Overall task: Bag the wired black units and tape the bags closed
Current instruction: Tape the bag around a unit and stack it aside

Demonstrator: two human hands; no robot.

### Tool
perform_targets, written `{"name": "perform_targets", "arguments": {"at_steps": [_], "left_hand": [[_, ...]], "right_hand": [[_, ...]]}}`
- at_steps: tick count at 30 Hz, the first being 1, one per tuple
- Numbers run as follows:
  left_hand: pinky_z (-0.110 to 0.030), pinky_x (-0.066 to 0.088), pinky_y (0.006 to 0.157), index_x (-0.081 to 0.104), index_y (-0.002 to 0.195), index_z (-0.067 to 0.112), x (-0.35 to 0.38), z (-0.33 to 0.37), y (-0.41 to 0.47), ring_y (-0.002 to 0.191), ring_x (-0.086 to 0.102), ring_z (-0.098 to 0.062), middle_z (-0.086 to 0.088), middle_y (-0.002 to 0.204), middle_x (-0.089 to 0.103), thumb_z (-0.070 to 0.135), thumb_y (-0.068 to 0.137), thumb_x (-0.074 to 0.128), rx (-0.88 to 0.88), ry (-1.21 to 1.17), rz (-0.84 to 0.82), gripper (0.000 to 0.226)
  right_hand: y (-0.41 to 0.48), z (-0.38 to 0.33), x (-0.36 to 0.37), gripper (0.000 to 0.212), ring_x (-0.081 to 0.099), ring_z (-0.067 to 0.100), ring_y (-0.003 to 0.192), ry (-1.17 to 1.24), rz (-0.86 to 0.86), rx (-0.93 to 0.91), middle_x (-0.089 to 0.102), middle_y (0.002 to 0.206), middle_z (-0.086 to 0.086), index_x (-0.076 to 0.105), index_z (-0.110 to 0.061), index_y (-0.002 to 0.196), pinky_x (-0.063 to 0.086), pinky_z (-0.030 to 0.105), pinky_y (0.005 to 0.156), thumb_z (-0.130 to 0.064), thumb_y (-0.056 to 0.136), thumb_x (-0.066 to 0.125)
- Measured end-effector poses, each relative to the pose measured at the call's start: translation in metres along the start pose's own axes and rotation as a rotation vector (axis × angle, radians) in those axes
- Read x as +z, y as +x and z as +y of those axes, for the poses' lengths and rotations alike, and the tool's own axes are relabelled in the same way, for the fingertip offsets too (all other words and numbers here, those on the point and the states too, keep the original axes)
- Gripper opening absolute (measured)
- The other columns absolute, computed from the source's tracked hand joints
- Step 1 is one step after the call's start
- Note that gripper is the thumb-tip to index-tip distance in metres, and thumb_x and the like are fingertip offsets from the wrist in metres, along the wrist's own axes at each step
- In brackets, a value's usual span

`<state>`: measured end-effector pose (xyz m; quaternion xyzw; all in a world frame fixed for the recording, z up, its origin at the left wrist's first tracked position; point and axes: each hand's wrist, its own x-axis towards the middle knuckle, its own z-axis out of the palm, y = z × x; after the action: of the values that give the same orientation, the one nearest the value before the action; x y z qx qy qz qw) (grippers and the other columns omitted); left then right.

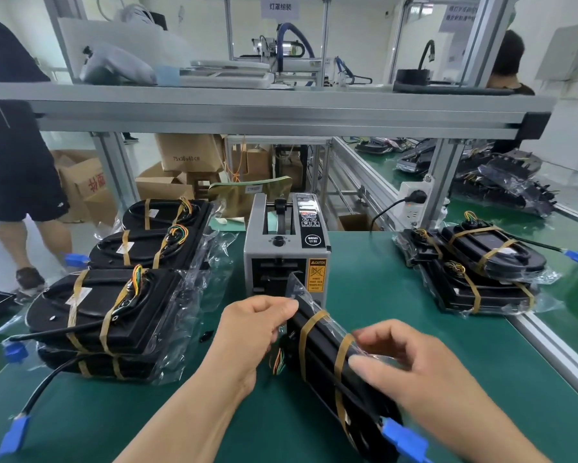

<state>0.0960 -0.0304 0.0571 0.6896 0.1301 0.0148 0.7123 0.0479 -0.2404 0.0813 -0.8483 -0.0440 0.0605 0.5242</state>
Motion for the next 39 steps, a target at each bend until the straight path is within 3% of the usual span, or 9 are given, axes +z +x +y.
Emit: {"name": "perform_targets", "arguments": {"at_steps": [2,5,10,14,18,23,28,31,39], "left_hand": [[-0.017,0.04,0.056,0.079,0.076,0.036,0.0,-0.002,0.0,0.048,0.044,-0.002,0.016,0.048,0.055,0.027,0.083,0.077,0.02,0.004,0.011,0.012],[-0.015,0.039,0.053,0.078,0.074,0.036,0.0,-0.002,0.0,0.046,0.046,0.001,0.016,0.049,0.057,0.028,0.082,0.077,0.028,-0.002,0.021,0.012],[-0.025,0.056,0.069,0.079,0.073,0.03,0.005,0.002,-0.004,0.08,0.072,-0.01,0.005,0.077,0.077,0.017,0.086,0.073,0.03,-0.05,0.039,0.02],[-0.018,0.054,0.065,0.077,0.07,0.039,0.005,0.013,-0.021,0.073,0.068,0.002,0.016,0.072,0.073,0.018,0.087,0.071,0.147,0.048,0.047,0.027],[-0.032,0.054,0.085,0.076,0.076,0.043,0.001,0.033,-0.055,0.087,0.066,0.0,0.018,0.09,0.068,0.038,0.085,0.07,0.365,0.261,-0.051,0.012],[-0.004,0.042,0.062,0.076,0.081,0.036,-0.016,0.057,-0.078,0.071,0.061,0.005,0.018,0.075,0.068,0.033,0.084,0.066,0.629,0.13,0.141,0.01],[-0.008,0.04,0.053,0.078,0.078,0.035,-0.015,0.044,-0.069,0.051,0.047,0.002,0.02,0.056,0.058,0.026,0.089,0.067,0.438,0.039,0.165,0.018],[-0.022,0.041,0.057,0.078,0.079,0.036,-0.01,0.03,-0.056,0.053,0.042,-0.007,0.011,0.056,0.052,0.026,0.09,0.066,0.294,-0.019,0.175,0.02],[-0.021,0.04,0.046,0.072,0.079,0.012,0.005,0.015,0.006,0.048,0.048,-0.007,0.005,0.058,0.061,0.019,0.087,0.072,-0.127,-0.22,0.223,0.011]], "right_hand": [[0.015,-0.016,-0.008,0.051,0.061,-0.016,0.095,-0.188,-0.039,-0.014,0.069,0.103,-0.027,0.067,-0.04,0.098,0.044,0.011,0.082,-0.068,0.056,0.071],[0.044,-0.043,0.002,0.075,0.063,-0.005,0.096,-0.47,-0.137,-0.072,0.066,0.105,-0.019,0.064,-0.031,0.108,0.051,0.021,0.086,-0.081,0.052,0.06],[0.081,-0.061,0.036,0.039,0.056,0.013,0.074,-0.75,-0.4,-0.178,0.056,0.075,-0.007,0.05,-0.032,0.067,0.043,0.026,0.063,-0.064,0.081,0.065],[0.071,-0.058,0.031,0.028,0.052,0.005,0.062,-0.579,-0.38,-0.193,0.056,0.067,-0.009,0.056,-0.029,0.069,0.04,0.023,0.058,-0.048,0.078,0.075],[0.043,-0.057,0.004,0.021,0.066,0.003,0.065,-0.157,-0.409,-0.166,0.071,0.073,-0.008,0.069,-0.028,0.084,0.053,0.017,0.061,-0.022,0.069,0.084],[0.011,-0.038,-0.019,0.057,0.072,0.023,0.095,0.265,-0.299,-0.265,0.075,0.105,0.007,0.069,-0.027,0.111,0.056,0.027,0.082,-0.017,0.056,0.082],[-0.01,-0.006,-0.009,0.064,0.071,0.023,0.097,0.571,-0.175,-0.253,0.074,0.11,0.01,0.071,-0.027,0.112,0.054,0.023,0.079,-0.012,0.051,0.082],[-0.017,0.001,-0.003,0.066,0.071,0.025,0.099,0.585,-0.143,-0.235,0.074,0.111,0.009,0.07,-0.032,0.114,0.055,0.023,0.079,-0.015,0.052,0.084],[-0.026,0.01,0.004,0.076,0.074,0.018,0.092,0.527,0.132,-0.179,0.077,0.1,0.001,0.073,-0.04,0.104,0.057,0.03,0.082,-0.006,0.039,0.093]]}}
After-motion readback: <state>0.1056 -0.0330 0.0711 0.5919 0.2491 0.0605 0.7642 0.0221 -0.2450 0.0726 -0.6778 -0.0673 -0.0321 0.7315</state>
